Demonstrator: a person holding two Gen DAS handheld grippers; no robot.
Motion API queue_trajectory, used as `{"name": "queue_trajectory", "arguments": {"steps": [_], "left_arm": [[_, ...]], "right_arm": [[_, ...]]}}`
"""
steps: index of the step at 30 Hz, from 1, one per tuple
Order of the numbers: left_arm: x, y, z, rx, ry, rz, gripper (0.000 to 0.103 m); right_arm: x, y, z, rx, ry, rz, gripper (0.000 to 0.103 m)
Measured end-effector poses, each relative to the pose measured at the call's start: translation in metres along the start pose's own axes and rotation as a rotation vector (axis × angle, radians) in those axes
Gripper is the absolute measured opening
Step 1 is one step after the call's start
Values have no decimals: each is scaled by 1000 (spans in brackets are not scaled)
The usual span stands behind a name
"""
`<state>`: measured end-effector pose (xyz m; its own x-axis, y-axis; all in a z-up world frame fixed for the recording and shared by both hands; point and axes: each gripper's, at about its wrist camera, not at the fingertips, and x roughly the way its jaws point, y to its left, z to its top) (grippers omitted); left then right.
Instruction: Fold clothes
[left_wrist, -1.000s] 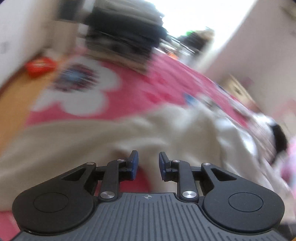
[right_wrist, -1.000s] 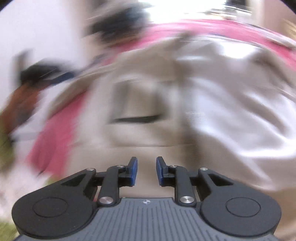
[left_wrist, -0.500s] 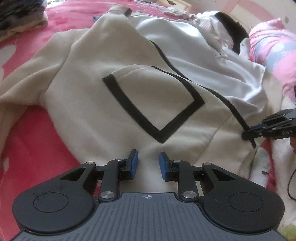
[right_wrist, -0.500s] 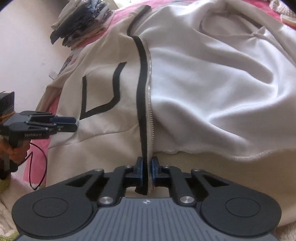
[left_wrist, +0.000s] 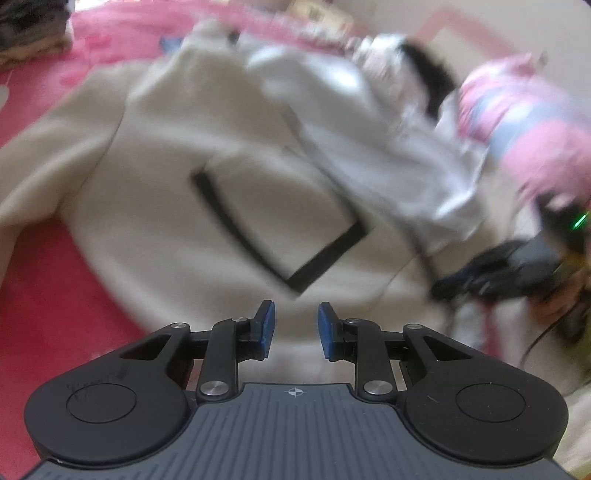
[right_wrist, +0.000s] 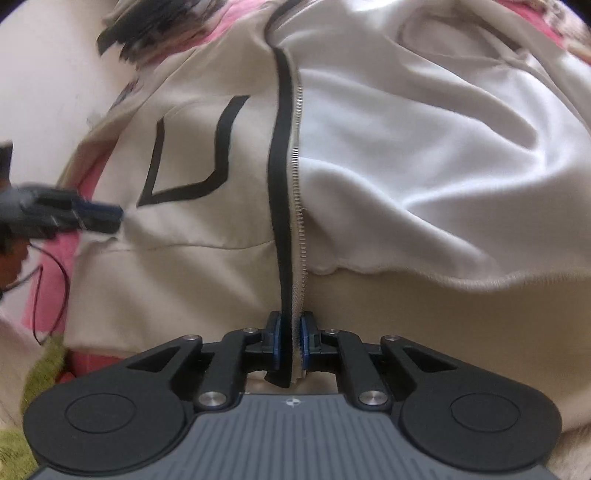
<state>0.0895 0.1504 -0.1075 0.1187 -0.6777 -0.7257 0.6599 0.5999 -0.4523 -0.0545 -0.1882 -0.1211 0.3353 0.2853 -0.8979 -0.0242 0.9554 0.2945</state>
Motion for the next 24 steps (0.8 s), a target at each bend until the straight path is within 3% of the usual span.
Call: {"name": "queue_trajectory", "arguments": {"steps": [3, 6, 9, 12, 16, 19, 24], "left_arm": [[-10, -2, 10, -19, -92, -33, 25], [1, 5, 15, -85, -125, -2, 26], [19, 21, 20, -161, -110, 71, 26], [29, 42, 13, -207, -77, 117, 26], [31, 57, 8, -239, -73, 73, 25], [31, 61, 6, -241, -74, 50, 25], [34, 66, 5, -235, -81, 1, 25]], "right_arm": [[-14, 5, 5, -38, 36, -51, 30], [-42, 6, 21, -51, 0, -69, 30], [-64, 9, 60, -38, -110, -24, 36], [-62, 14, 119, 4, -266, 28, 43], [-15, 11, 202, 122, -381, 108, 43], [32, 4, 262, 193, -409, 89, 43], [95, -17, 325, 304, -329, 120, 43]]}}
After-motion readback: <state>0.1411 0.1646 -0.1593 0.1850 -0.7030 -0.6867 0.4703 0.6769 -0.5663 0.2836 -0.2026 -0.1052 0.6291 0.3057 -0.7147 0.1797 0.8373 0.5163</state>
